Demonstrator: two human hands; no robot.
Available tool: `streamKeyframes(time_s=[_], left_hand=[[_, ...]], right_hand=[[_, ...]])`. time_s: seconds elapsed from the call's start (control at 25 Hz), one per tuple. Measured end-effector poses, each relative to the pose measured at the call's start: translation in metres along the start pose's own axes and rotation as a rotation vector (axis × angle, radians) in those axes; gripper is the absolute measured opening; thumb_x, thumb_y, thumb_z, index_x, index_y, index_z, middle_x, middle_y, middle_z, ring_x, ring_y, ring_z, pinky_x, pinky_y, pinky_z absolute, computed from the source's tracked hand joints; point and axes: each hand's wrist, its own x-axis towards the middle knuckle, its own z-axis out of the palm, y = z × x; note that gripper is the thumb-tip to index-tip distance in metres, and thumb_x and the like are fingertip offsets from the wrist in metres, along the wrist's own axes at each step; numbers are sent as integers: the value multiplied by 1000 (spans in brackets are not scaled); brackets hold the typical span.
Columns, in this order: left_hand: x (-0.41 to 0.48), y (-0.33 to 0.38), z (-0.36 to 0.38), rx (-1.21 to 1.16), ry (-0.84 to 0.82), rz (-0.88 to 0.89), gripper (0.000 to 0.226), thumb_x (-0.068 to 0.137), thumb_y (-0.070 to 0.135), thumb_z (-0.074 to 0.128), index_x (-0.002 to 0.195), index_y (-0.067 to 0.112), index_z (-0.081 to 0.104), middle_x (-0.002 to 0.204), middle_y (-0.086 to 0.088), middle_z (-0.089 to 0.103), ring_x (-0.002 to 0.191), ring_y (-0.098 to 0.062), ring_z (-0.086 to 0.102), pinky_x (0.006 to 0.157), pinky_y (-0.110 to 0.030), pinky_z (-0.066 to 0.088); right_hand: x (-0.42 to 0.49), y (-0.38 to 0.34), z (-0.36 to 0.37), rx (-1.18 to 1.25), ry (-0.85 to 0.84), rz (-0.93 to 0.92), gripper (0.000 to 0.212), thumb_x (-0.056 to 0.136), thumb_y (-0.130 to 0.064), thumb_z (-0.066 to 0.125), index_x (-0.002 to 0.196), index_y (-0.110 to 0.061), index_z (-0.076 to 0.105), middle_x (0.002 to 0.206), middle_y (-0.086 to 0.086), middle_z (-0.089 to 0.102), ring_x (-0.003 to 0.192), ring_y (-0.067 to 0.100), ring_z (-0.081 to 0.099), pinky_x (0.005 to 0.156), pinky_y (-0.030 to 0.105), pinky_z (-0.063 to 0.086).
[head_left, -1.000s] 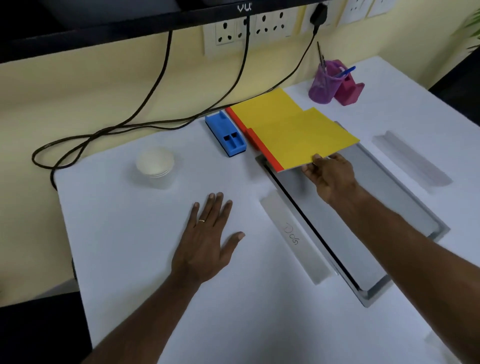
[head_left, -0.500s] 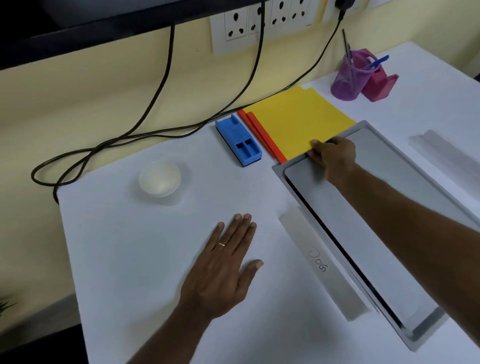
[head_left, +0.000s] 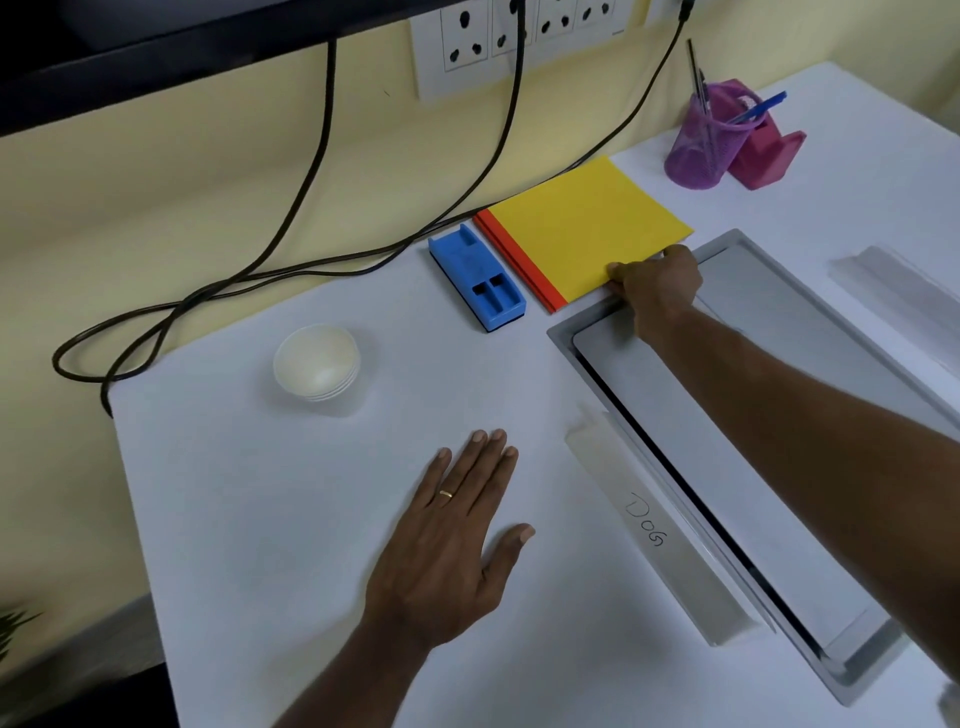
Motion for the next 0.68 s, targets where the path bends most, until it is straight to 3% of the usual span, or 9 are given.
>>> streamKeyframes(time_s=[0.2, 0.36, 0.44, 0.52, 0.6, 0.68], left_hand=[[0, 0, 0, -5, -5, -2, 68, 105, 55, 31, 161, 19, 17, 170, 4, 13, 157, -11, 6, 124, -43, 27], [0, 0, 0, -15, 0, -4, 68, 105, 55, 31, 161, 19, 17, 170, 4, 13, 157, -11, 6, 124, -43, 27], [1, 0, 0, -25, 8, -2, 68, 105, 55, 32, 161, 19, 18, 170, 4, 14, 157, -11, 7, 124, -43, 27], [0, 0, 0, -27, 17, -1, 67, 105, 54, 33, 160, 19, 19, 169, 4, 14, 157, -11, 7, 124, -43, 27], [0, 0, 0, -26, 22, -2, 68, 105, 54, 34, 160, 19, 20, 169, 3, 15, 157, -11, 7, 124, -43, 27], [0, 0, 1, -21, 26, -2, 68, 105, 54, 35, 160, 19, 20, 169, 3, 15, 157, -11, 8, 124, -43, 28]], right_hand=[[1, -2, 1, -78, 18, -20, 46, 76, -15, 82, 108, -10, 49, 129, 17, 56, 113, 33, 63, 93, 46, 57], [-2, -3, 3, -185, 46, -89, 67, 78, -23, 83, 130, -5, 45, 136, 12, 42, 112, 24, 52, 92, 28, 47], [-10, -2, 3, -213, 76, -199, 72, 77, -21, 82, 135, -6, 42, 138, 12, 37, 120, 27, 47, 91, 25, 40], [-19, 0, 5, -302, 78, -420, 72, 79, -19, 80, 140, -7, 44, 142, 12, 37, 129, 29, 44, 101, 28, 40], [-29, 5, 10, -415, -35, -614, 66, 83, -21, 78, 142, -11, 49, 145, 10, 44, 132, 27, 45, 108, 32, 40], [-37, 11, 18, -511, -178, -647, 67, 86, -28, 76, 145, -14, 47, 150, 9, 45, 137, 26, 44, 112, 36, 39]])
